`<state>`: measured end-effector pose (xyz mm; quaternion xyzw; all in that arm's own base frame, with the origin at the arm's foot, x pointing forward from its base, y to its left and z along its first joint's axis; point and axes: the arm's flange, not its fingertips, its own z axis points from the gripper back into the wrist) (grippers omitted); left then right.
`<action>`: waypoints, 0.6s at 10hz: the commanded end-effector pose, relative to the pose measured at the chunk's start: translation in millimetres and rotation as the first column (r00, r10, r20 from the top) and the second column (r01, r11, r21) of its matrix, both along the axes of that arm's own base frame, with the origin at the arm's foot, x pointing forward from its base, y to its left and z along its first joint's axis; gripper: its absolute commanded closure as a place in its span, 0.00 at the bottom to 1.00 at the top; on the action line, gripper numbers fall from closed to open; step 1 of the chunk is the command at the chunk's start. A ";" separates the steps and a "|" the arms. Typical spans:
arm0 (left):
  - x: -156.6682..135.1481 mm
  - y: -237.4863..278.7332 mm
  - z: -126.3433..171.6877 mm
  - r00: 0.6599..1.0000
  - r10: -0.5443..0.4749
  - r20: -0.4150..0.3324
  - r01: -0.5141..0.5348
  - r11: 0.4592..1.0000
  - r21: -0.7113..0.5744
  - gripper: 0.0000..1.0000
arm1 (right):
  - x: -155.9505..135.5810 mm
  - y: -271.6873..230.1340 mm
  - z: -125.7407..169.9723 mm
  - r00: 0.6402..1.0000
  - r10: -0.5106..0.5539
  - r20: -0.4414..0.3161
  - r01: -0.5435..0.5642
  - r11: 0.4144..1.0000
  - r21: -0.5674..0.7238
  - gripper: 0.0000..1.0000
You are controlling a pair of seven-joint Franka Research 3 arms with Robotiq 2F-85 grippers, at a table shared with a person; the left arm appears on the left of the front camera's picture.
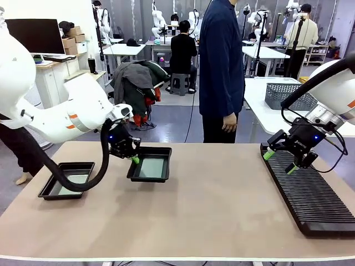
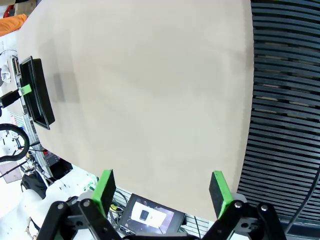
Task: Inspect and transfer BCBs to ESD trays.
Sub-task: Pick up the ESD tray and place it on the left side of the table.
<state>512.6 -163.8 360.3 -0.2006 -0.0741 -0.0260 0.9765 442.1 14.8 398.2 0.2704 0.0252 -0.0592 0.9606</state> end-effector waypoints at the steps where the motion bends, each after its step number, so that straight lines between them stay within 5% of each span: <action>1: -15.2 30.2 -8.1 1.000 -0.009 -0.002 0.009 1.000 -0.016 0.96 | 0.1 1.6 0.3 1.000 -0.023 0.007 0.023 1.000 -0.005 0.00; 6: -38.2 83.7 -33.9 0.999 0.042 0.007 -0.042 0.999 -0.018 0.96 | 0.1 1.6 0.3 1.000 -0.023 0.007 0.023 1.000 -0.005 0.00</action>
